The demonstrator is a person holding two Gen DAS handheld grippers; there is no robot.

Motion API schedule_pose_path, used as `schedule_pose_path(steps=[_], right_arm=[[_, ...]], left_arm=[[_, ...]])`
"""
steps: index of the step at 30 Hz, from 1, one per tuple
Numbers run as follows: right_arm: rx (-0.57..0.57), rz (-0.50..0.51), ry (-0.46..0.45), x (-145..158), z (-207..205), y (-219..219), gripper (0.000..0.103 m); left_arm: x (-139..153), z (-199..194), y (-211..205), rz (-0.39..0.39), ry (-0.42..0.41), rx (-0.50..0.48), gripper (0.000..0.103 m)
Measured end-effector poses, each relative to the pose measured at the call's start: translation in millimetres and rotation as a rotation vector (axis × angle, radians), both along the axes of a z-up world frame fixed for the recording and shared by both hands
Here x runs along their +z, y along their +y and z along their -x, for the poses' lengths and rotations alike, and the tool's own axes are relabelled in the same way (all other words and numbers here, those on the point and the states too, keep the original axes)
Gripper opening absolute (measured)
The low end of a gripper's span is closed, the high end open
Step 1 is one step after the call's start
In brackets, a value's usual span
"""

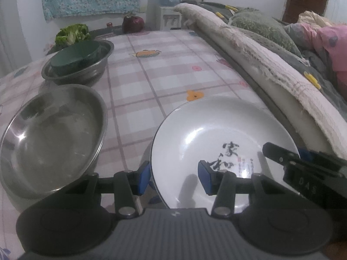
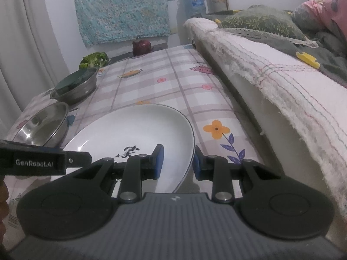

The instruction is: Organize plates and bowls

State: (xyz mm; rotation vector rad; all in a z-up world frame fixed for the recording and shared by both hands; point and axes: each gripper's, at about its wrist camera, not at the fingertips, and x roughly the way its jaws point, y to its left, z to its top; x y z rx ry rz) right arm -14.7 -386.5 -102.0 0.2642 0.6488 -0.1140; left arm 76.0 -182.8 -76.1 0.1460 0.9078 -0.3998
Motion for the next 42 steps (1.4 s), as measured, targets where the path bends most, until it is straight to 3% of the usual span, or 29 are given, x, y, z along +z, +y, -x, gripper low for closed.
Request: schedule_pose_path(steps=[8,12,16,27,42], right_arm=[[0.005,-0.073,0.004,-7,4,-12,0.025],[0.026,-0.142,0.006,-9,6,-22,0.026],[0.031,-0.207,0.0,-14,8,-29,0.026],[0.022,-0.092,0.0,-9,6,-12,0.027],[0.021,-0.029,-0.045,8,9,-9,0.026]], left_arm=[[-2,3,1,0.004,-0.013,-0.023,0.048],[-10,0,2,0.021,0.042,-0.027,0.047],[-12,-1,3,0.039,0.036,-0.024,0.049],[-9,0,2,0.034,0.024,-0.008,0.048],[7,3,-1,0.038,-0.033,-0.02,0.048]])
